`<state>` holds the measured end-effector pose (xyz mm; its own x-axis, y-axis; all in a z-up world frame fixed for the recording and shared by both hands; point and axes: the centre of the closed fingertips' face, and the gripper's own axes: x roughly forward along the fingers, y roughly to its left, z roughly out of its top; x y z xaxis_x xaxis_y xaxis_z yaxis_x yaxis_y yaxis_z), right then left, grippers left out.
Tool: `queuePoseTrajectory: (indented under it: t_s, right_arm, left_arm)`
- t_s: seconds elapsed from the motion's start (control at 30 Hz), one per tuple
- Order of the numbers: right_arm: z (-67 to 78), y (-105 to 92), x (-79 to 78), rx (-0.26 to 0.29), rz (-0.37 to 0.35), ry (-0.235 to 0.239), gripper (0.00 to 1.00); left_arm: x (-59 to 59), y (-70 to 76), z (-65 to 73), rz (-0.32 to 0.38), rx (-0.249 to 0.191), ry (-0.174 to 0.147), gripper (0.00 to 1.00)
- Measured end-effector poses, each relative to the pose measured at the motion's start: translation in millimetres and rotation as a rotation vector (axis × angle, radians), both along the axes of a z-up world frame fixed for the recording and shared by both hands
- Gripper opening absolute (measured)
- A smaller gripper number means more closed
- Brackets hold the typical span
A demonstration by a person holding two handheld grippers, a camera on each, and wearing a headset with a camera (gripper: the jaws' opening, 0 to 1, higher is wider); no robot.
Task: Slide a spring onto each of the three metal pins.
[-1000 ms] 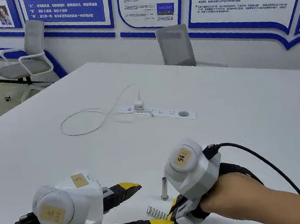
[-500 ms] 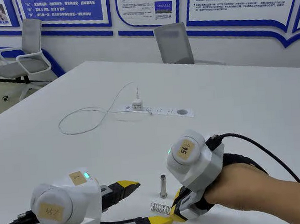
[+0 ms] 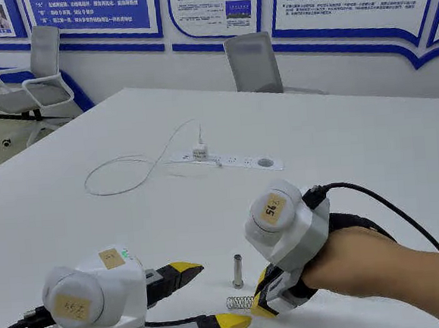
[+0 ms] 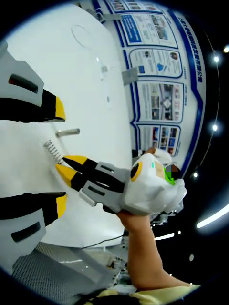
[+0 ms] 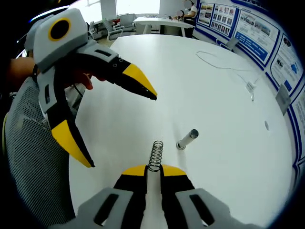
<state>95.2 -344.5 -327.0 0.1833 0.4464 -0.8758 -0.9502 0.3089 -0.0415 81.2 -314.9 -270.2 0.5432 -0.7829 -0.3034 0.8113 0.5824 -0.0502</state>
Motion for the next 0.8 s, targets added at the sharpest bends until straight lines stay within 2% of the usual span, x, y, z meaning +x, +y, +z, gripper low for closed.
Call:
queuePoseTrajectory:
  t_s: [0.6,0.73,0.8]
  right_arm:
    - [7.3,-4.6,-6.3,-0.031,0.028,0.018,0.11]
    - [8.2,-6.0,-7.4,-0.036,0.031,0.021,0.11]
    - [8.3,-7.1,-8.0,-0.039,0.031,0.02,0.11]
  left_arm:
    - [0.1,-0.1,-1.3,-0.005,0.004,-0.002,0.6]
    - [-1.3,-2.5,-3.7,-0.022,0.022,-0.004,0.59]
    - [-3.1,-5.7,-7.8,-0.043,0.044,-0.001,0.59]
